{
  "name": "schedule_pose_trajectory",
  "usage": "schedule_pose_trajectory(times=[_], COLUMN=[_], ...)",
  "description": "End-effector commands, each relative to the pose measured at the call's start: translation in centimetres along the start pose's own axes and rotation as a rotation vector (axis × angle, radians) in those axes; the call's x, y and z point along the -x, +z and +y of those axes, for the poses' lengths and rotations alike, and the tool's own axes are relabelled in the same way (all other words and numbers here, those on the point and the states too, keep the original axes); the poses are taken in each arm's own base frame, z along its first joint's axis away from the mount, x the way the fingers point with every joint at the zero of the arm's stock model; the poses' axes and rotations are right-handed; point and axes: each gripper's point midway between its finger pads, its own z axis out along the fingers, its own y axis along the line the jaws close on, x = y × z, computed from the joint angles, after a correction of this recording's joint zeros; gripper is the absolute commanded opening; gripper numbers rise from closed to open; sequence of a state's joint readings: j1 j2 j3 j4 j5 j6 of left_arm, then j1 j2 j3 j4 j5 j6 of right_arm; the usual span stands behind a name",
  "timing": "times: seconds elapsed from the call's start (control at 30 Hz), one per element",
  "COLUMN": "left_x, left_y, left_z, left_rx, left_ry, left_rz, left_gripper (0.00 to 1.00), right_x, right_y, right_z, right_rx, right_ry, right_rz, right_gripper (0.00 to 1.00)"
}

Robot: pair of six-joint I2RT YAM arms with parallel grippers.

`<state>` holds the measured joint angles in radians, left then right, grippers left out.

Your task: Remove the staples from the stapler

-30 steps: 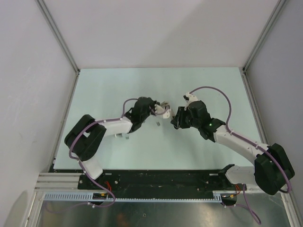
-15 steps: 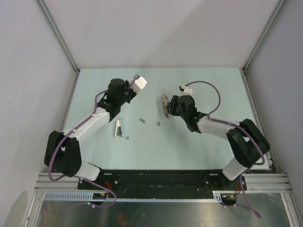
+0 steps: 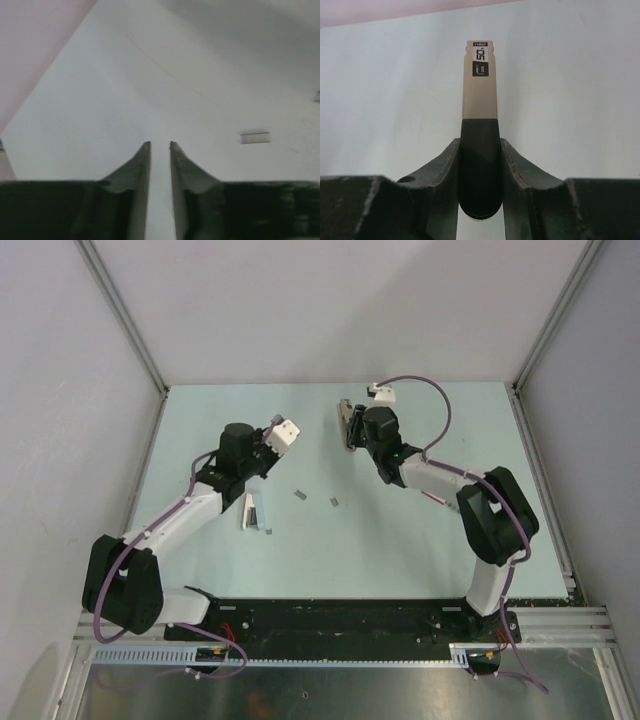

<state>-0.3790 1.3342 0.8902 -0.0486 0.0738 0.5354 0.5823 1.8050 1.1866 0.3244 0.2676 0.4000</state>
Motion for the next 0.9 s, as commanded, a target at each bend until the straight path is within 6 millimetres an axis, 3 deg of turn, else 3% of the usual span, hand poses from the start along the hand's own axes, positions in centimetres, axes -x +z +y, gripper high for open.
schedule_pose_trajectory(times=[0.0,0.07,0.17,0.53,0.57,0.67,0.73,0.87], left_x=[1.4,1.4,1.4,2.5,2.5,2.4,2.3,2.0], left_y=[-1.0,-1.2,-1.6,-2.0,-2.0,-2.1,-2.1,-2.3], left_z=[-0.5,-0.8,-1.2,-1.5,-1.4,-1.4,-1.4,-1.5], left_rx=[-0.038,-0.056,-0.087,-0.129,-0.129,-0.127,-0.124,-0.122], left_ry=[-0.063,-0.071,-0.074,-0.099,-0.100,-0.099,-0.097,-0.098], left_rz=[-0.043,-0.040,-0.035,-0.042,-0.042,-0.037,-0.033,-0.030], left_gripper=[0.40,0.51,0.59,0.63,0.63,0.64,0.64,0.64], right_x=[0.3,-1.0,-2.7,-5.0,-5.3,-5.4,-4.7,-2.8], right_y=[2.1,2.8,3.4,5.5,5.5,5.2,4.6,3.0], right_z=[-1.7,-2.5,-3.2,-2.3,-2.2,-1.9,-1.6,-1.8], right_rx=[-0.116,-0.161,-0.218,-0.262,-0.261,-0.250,-0.234,-0.210], right_ry=[-0.168,-0.211,-0.258,-0.319,-0.316,-0.283,-0.250,-0.173], right_rz=[0.006,0.044,0.088,0.145,0.164,0.201,0.209,0.213], right_gripper=[0.00,0.00,0.00,0.00,0.05,0.38,0.55,0.72])
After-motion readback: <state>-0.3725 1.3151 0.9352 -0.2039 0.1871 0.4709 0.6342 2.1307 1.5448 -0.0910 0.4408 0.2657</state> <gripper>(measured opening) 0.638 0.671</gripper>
